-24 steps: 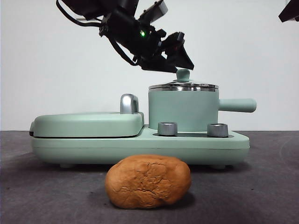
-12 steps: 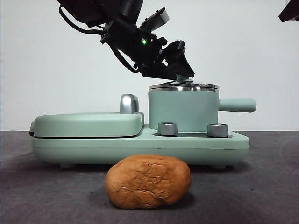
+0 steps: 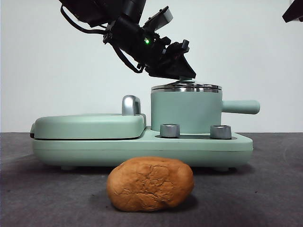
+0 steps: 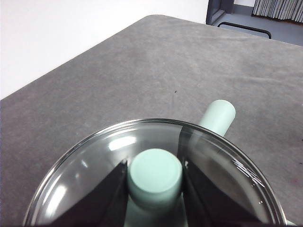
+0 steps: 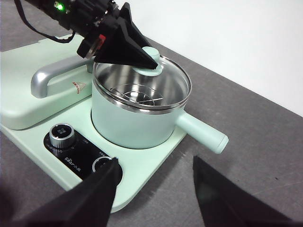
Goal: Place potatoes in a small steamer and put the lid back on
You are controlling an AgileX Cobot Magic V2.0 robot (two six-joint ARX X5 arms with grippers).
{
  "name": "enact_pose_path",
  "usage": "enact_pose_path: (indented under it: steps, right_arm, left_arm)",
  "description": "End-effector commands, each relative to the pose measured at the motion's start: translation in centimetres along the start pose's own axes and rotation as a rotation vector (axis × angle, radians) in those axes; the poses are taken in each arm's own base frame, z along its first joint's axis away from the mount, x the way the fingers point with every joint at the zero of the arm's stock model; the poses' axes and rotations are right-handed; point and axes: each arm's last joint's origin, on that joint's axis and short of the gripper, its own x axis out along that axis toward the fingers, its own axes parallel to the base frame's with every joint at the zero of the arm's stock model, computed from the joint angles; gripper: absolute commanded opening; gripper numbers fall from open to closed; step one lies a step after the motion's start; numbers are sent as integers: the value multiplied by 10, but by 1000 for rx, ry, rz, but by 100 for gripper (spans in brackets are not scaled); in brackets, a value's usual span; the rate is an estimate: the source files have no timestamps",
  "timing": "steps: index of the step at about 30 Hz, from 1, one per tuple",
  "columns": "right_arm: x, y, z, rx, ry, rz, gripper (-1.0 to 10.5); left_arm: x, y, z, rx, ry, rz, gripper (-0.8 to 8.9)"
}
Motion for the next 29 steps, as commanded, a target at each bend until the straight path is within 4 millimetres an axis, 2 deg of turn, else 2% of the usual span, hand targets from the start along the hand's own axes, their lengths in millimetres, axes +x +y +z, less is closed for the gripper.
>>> enact_pose_path:
  steps: [1, 8, 16, 22, 29]
  right_arm:
    - [-2, -1, 7, 2, -23, -8, 250]
    - [-2, -1, 7, 2, -23, -8, 250]
    - [-2, -1, 7, 2, -23, -8, 250]
    - [-2, -1, 7, 2, -23, -8, 250]
    - [-2, -1, 7, 2, -23, -8, 250]
  left_arm:
    - [8, 1, 0, 6, -6, 3, 16]
    - [3, 0, 6, 17, -23, 7, 16]
    - [-16, -2, 30, 41, -86, 20, 16]
    - [-40, -7, 56, 59, -144, 31, 16]
    - [-85, -19, 81, 41, -105, 24, 15]
